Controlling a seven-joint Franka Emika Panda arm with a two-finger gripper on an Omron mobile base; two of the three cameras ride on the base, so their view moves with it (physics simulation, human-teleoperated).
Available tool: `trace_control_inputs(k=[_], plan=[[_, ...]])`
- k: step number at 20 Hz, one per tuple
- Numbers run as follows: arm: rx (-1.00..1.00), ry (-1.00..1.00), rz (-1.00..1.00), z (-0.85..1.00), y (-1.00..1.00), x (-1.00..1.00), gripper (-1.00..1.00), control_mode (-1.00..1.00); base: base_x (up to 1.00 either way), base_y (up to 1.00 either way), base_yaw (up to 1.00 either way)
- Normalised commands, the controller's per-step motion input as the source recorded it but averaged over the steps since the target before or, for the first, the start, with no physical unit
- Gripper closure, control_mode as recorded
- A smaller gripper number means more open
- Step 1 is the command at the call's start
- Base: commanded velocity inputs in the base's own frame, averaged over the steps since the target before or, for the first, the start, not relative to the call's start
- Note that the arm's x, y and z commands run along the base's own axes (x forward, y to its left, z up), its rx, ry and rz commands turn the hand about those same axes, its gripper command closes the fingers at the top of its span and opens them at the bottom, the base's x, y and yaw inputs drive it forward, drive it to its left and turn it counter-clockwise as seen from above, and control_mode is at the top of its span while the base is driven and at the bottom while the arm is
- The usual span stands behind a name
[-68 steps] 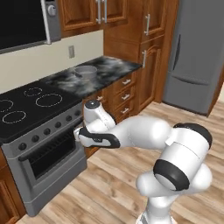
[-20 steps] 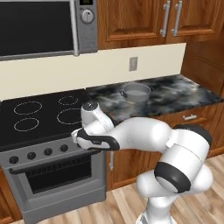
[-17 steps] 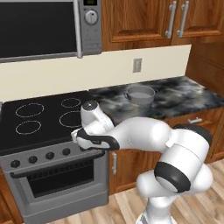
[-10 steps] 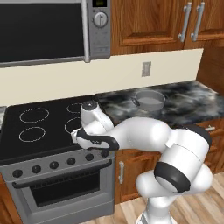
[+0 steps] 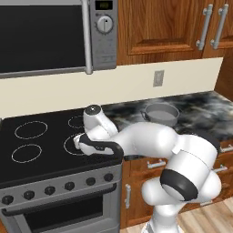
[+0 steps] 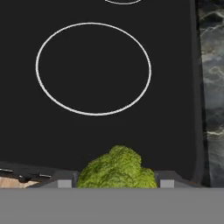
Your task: Turn on the sink faucet. Then move the broccoli from the counter to the sink. Turn off the sink. Move the vegetable from the sink to the pot next to the stove. Finally move the pot to the rear left burner.
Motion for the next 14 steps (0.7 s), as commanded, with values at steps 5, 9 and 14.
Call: trace_control_inputs(k=[5, 9, 14], plan=[[0.0, 0.0, 0.0, 0.0, 0.0, 0.0, 1.0, 1.0, 0.54, -0.32, 0.09], [0.0, 0.0, 0.0, 0.0, 0.0, 0.0, 1.0, 1.0, 0.47, -0.22, 0.08], [0.0, 0.0, 0.0, 0.0, 0.0, 0.0, 1.0, 1.0, 0.27, -0.07, 0.06]])
